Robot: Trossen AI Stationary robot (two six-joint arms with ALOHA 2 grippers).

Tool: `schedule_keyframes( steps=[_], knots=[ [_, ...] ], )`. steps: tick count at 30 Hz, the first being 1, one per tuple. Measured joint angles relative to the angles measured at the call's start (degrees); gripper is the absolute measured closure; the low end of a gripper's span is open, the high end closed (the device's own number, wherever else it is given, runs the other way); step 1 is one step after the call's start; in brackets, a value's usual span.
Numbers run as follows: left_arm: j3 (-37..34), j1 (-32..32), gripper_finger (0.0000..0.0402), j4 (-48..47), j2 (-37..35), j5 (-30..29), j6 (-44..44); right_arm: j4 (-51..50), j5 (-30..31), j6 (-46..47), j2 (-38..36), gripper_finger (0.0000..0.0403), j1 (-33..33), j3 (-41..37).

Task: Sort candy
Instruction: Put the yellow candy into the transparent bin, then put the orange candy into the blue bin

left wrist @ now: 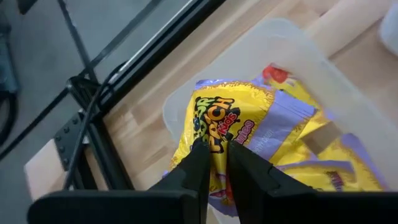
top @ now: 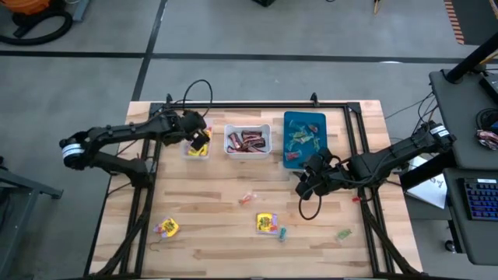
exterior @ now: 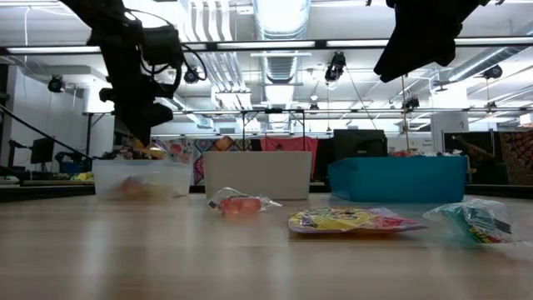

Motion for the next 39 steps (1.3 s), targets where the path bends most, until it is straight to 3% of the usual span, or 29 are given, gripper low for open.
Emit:
schedule_keyframes(
  steps=[12,22,26,35,39],
  knots=[
    [0.49,-0.04,0.0363,-0.01,2.96,-0.64,0.16,-0.02,-0.05,0.0,0.0,0.0252,-0.01,-0.07],
    [0.46,-0.11,0.0359,-0.03,2.97,2.79,0.14,-0.04,-0.07,-0.02,0.0,0.0252,-0.01,-0.07],
    [0.46,-0.11,0.0327,0.01,2.97,4.89,-0.04,-0.07,-0.07,-0.03,0.0,0.0252,-0.01,-0.07],
    [0.83,-0.28,0.0208,-1.06,2.88,5.02,-1.82,-0.27,-0.07,-0.1,0.0,0.0252,-0.02,-0.09],
    [2.34,-1.98,0.018,-4.16,2.82,7.74,-4.01,-0.31,-0.07,-0.13,0.0,0.0252,-0.02,-0.09]
  ],
)
